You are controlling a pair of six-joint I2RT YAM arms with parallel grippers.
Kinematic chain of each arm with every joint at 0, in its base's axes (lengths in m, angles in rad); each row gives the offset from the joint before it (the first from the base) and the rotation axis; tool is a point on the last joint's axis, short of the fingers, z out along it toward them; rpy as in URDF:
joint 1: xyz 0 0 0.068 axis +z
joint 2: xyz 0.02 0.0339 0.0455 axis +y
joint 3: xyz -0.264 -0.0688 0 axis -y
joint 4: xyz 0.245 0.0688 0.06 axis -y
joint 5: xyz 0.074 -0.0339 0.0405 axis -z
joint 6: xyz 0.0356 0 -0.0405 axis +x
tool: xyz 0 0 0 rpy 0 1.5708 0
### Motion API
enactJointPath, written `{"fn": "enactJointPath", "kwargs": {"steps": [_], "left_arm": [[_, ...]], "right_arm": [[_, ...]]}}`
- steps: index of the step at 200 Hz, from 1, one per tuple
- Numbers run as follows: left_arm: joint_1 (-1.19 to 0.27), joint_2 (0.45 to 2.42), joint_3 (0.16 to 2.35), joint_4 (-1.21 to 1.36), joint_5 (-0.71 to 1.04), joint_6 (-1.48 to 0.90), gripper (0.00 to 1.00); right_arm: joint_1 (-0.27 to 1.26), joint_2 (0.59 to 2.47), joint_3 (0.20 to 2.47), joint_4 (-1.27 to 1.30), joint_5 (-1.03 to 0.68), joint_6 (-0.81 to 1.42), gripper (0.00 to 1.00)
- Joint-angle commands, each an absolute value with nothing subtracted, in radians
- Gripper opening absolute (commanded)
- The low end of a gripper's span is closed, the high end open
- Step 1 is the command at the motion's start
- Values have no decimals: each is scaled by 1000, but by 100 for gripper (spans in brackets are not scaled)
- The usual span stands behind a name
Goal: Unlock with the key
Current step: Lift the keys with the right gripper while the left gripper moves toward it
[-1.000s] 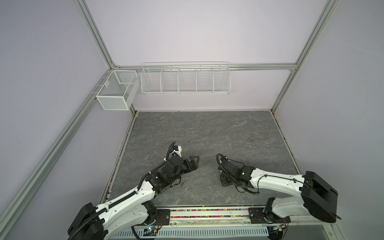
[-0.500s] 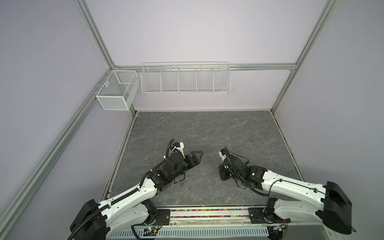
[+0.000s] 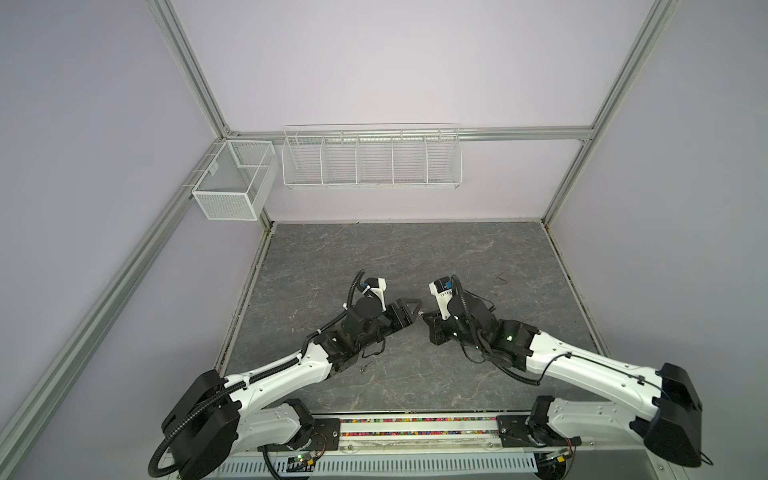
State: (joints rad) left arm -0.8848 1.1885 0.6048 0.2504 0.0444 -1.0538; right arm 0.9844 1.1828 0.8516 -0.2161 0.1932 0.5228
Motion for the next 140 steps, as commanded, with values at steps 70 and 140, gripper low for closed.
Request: {"fn": "enactJointPath", "kwargs": {"steps": [70,140], "left_arm": [[-890,1224,639,337,72,-1024,42],[-891,1228,639,311,62,-1023,25]], "right_arm": [[990,1226,873,-188,149,527,6],[988,1240,903,-186,172,527,6]]}}
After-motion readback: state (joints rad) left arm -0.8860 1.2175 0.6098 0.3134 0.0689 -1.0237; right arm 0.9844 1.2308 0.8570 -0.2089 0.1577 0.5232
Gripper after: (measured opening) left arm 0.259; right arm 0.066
